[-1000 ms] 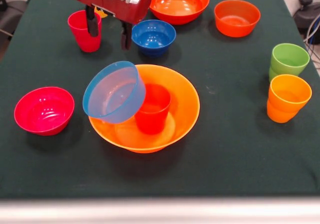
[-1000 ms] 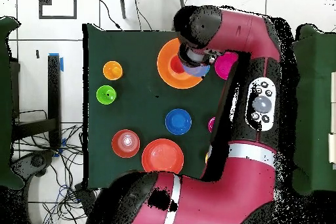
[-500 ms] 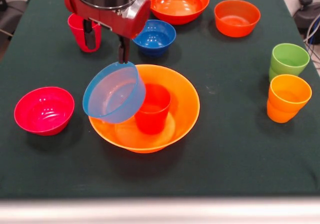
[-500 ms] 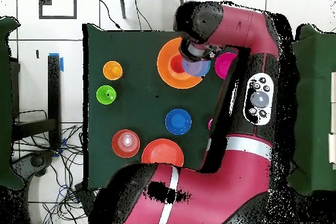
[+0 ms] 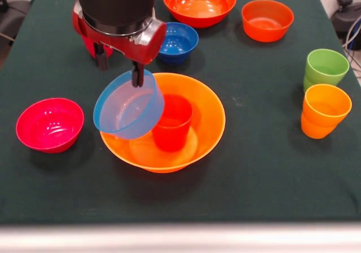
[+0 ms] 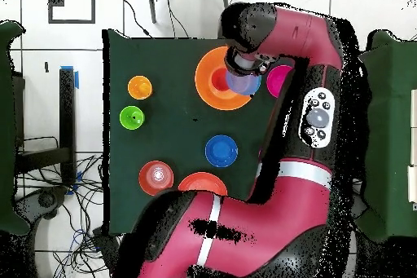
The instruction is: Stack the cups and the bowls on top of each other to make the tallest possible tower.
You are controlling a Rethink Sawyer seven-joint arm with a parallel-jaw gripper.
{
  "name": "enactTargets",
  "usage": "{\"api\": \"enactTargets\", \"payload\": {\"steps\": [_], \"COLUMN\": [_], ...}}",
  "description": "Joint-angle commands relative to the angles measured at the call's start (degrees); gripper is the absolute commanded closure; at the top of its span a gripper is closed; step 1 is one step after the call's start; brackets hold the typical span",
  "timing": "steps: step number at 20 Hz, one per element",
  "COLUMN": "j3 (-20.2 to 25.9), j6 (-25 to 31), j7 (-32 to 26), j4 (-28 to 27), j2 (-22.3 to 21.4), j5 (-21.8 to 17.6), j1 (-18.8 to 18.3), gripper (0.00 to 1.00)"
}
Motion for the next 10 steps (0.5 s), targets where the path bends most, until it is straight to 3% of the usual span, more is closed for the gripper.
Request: {"api": "enactTargets", "payload": {"steps": [1,10], "j3": [1.14,-0.43], "j6": [5.29,5.52], "j7": [11.59,10.71], "j4": [-0.8,-1.63], "j2": [1.76,2.35], "j5": [1.47,3.43], "j1": [3.18,3.69], "gripper": [0.0,0.0]}}
